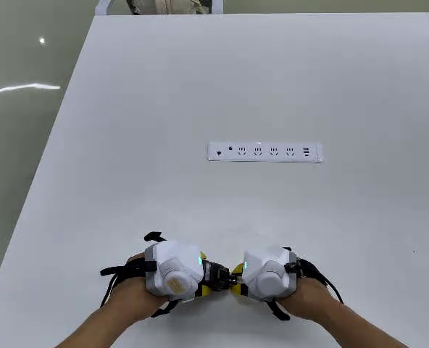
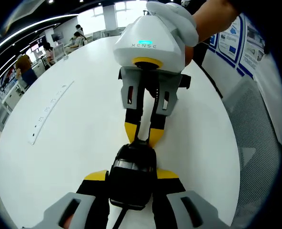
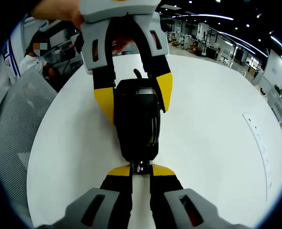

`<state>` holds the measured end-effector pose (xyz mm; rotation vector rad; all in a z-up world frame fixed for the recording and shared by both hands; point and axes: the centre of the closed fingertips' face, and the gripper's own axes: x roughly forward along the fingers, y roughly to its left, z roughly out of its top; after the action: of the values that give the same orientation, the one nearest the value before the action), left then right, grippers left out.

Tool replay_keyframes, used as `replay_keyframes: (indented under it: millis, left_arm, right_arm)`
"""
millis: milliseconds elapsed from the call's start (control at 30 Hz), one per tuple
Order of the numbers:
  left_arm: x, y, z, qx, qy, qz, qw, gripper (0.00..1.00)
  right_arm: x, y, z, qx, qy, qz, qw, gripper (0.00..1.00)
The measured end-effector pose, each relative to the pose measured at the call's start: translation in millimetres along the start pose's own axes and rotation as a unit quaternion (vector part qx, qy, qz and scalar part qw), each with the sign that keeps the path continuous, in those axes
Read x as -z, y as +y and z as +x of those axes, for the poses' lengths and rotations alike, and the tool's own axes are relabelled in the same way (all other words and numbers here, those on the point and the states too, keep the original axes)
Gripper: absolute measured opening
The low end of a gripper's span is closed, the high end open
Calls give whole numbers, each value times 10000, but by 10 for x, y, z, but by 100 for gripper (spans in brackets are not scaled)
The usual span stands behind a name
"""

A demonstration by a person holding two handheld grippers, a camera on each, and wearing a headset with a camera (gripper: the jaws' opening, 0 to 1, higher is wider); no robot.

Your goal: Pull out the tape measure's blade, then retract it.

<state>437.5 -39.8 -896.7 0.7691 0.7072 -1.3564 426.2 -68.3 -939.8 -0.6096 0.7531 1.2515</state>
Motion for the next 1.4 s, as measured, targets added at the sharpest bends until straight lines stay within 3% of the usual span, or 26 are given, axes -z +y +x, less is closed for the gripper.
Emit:
replay_keyframes:
  millis: [967, 1400]
  left_arm:
    - [12, 8, 10, -30, 51, -68, 10000, 31]
    - [7, 8, 13, -36, 52, -83, 9999, 31]
  right_arm:
    - [334, -48, -275, 76, 114, 121, 9998, 11]
    - [408, -60, -353, 122, 141, 184, 9997, 11]
